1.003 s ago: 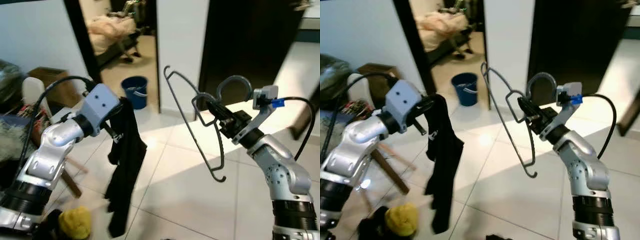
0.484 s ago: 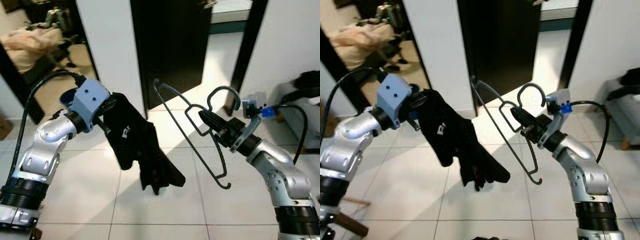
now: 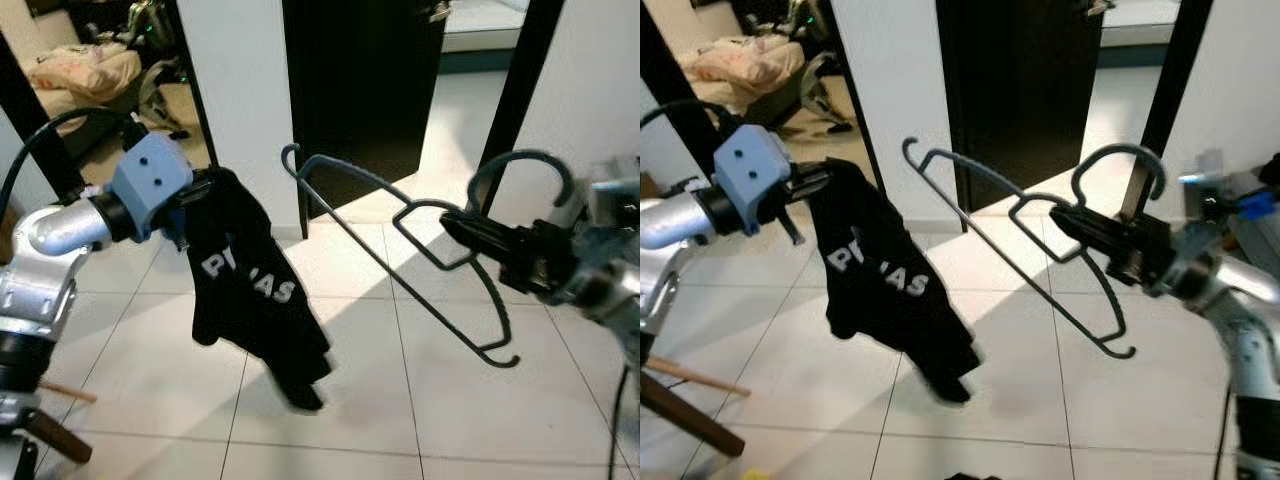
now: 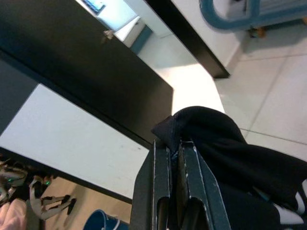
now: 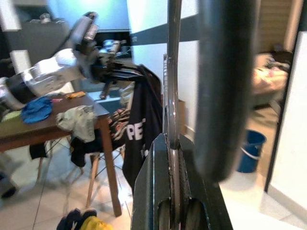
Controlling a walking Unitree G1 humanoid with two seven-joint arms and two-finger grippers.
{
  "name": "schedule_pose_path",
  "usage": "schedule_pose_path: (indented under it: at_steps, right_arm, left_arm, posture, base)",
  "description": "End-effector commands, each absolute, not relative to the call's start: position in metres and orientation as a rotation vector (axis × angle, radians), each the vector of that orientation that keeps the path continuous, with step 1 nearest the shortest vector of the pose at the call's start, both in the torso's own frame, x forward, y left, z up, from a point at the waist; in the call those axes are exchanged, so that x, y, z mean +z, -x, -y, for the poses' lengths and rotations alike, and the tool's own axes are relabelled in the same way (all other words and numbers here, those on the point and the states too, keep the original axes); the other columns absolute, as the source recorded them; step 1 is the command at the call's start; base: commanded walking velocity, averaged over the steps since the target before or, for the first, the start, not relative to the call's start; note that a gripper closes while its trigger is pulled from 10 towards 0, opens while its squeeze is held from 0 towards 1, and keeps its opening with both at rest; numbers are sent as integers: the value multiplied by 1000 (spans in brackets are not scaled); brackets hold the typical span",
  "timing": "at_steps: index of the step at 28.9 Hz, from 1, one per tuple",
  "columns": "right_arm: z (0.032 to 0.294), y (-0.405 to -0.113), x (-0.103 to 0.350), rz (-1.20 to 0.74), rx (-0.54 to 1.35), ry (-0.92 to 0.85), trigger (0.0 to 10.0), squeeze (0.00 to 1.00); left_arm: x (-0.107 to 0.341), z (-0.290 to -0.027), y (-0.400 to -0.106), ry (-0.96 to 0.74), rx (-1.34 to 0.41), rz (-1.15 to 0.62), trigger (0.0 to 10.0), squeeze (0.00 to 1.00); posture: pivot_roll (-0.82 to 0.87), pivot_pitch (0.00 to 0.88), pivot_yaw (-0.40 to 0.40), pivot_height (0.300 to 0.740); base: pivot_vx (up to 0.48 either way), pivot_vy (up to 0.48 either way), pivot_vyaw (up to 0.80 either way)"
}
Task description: Hang hanger
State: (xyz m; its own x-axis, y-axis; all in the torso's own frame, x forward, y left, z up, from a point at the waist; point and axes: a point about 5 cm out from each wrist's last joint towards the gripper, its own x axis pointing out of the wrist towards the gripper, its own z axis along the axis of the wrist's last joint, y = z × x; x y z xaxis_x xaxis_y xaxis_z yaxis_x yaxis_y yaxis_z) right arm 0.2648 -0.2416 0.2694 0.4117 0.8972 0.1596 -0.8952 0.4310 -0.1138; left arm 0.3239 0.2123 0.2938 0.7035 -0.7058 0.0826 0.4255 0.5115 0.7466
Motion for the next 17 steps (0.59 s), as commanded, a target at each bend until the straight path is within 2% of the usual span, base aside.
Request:
schedule_pose_path:
  at_steps: [1,4,8,17]
  right_arm:
    - [231,-259,267,174,1227,39,10000,0]
    - [218,-256,261,99,1296,120,10000,0]
    - [212,-257,262,94,1313,171,10000,0]
    - [214,-263,275,143,1280,217,10000,0]
  left_arm:
    - [310,-215,-318,-800,-754,433,10000,0]
    - [313,-216,-316,-801,-822,407,10000,0]
    - [314,-216,-313,-810,-883,392,10000,0]
    - [307,-217,-306,-841,-1010,308,10000,0]
  posture:
    - [-61,0,60,740]
    - [-62,0,60,740]
    - [-60,0,60,740]
    - [-54,0,61,740]
  base:
    - [0,0,0]
    - [0,0,0]
    - [0,0,0]
    - [0,0,0]
